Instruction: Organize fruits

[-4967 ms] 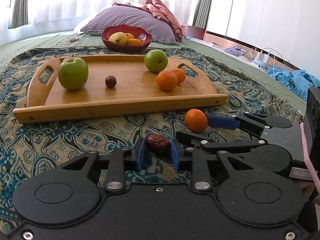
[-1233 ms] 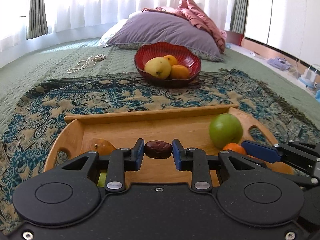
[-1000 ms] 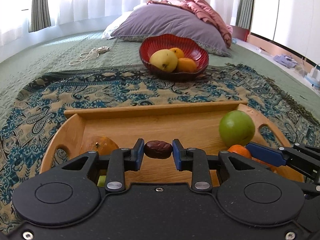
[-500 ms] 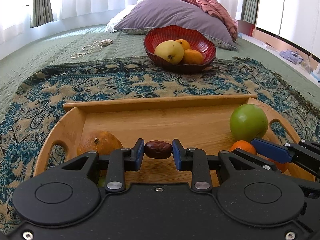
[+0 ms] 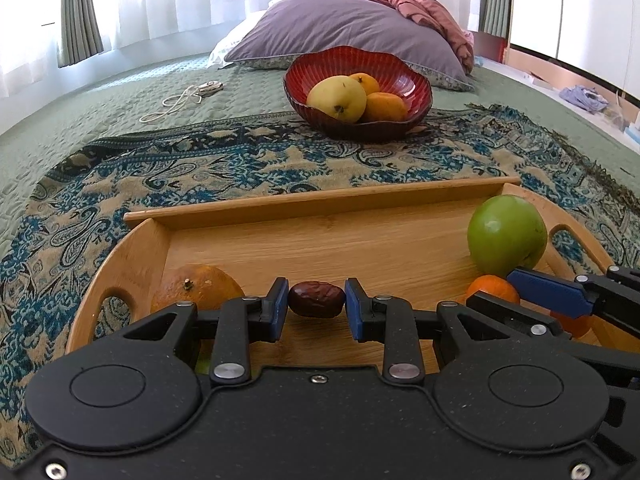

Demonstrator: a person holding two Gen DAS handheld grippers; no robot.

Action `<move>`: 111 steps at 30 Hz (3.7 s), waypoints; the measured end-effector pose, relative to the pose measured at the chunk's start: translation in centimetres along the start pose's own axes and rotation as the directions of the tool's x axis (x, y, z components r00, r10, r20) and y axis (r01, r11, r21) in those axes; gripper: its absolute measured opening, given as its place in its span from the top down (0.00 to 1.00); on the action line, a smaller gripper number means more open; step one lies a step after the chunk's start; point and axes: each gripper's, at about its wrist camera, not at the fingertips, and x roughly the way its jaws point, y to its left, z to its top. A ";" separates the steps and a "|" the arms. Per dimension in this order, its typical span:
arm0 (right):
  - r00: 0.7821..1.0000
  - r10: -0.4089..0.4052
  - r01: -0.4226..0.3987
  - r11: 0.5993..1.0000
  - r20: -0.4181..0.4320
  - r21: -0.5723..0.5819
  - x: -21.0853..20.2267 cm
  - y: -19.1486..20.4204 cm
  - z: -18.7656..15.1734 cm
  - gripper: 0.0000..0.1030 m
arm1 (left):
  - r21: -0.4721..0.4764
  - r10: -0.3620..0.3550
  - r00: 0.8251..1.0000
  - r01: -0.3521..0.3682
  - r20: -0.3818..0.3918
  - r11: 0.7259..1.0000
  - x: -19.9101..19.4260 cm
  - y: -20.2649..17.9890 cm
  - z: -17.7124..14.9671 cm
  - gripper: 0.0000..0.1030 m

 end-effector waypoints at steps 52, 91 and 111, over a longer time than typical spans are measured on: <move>0.994 -0.024 0.023 1.000 0.102 0.013 -7.8 0.3 1.3 0.30 | -0.008 -0.024 0.994 0.025 0.104 1.000 -11.3 1.2 -2.3 0.21; 0.992 -0.039 0.042 0.999 0.123 -0.022 -11.4 1.6 -1.4 0.00 | -0.084 0.012 0.994 -0.003 0.110 0.996 -15.5 2.1 -7.6 0.06; 0.993 -0.056 0.054 0.998 0.105 0.016 -12.9 1.5 -4.1 0.00 | -0.117 0.035 0.995 -0.024 0.093 0.993 -16.3 2.2 -10.8 0.06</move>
